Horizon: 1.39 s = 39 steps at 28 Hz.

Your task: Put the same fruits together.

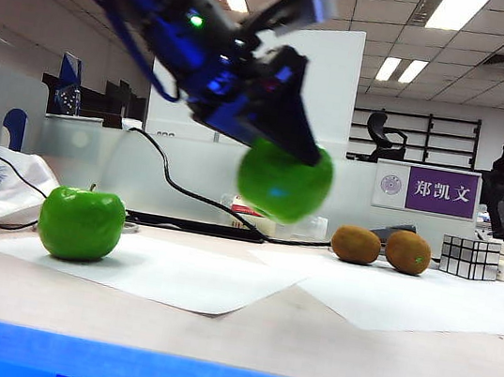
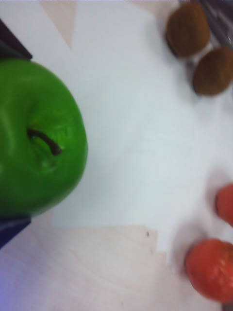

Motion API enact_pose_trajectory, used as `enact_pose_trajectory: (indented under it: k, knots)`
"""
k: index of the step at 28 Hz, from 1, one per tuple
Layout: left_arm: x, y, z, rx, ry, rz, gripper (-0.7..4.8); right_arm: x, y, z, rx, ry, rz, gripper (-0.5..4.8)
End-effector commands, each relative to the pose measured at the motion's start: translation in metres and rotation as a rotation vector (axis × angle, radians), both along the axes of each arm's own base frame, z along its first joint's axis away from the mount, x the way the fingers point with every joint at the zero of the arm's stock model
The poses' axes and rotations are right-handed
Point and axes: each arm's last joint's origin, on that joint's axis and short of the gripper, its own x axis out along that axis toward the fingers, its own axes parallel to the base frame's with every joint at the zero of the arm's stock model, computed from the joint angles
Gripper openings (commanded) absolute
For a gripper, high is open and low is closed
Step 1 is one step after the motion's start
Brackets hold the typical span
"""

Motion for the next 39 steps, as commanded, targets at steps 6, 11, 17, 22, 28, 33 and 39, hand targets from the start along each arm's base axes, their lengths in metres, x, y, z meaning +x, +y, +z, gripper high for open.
enact_pose_trajectory:
  k: [6, 11, 17, 22, 28, 33, 39]
  knots:
    - [-0.040, 0.039, 0.003, -0.139, -0.136, 0.169, -0.05, -0.007, 0.000, 0.004, 0.018, -0.015, 0.022, 4.79]
    - [-0.044, 0.059, -0.022, -0.217, -0.134, 0.252, -0.05, -0.011, -0.001, 0.005, 0.020, -0.019, 0.021, 4.79]
    - [-0.039, 0.089, -0.042, -0.287, -0.121, 0.333, -0.05, -0.014, -0.002, 0.005, 0.017, -0.005, 0.021, 4.79]
    - [-0.037, 0.091, -0.045, -0.296, -0.096, 0.279, -0.05, -0.013, -0.002, 0.005, 0.028, -0.007, 0.015, 4.79]
    - [-0.037, 0.095, -0.065, -0.253, -0.078, 0.327, -0.05, -0.015, -0.002, 0.006, 0.035, 0.002, 0.011, 4.79]
    - [-0.036, 0.105, -0.071, -0.239, -0.108, 0.399, -0.05, -0.017, -0.002, 0.007, 0.047, 0.002, 0.005, 4.79]
    - [-0.033, 0.115, -0.074, -0.261, -0.072, 0.359, -0.05, -0.017, -0.003, 0.007, 0.053, 0.006, 0.001, 4.79]
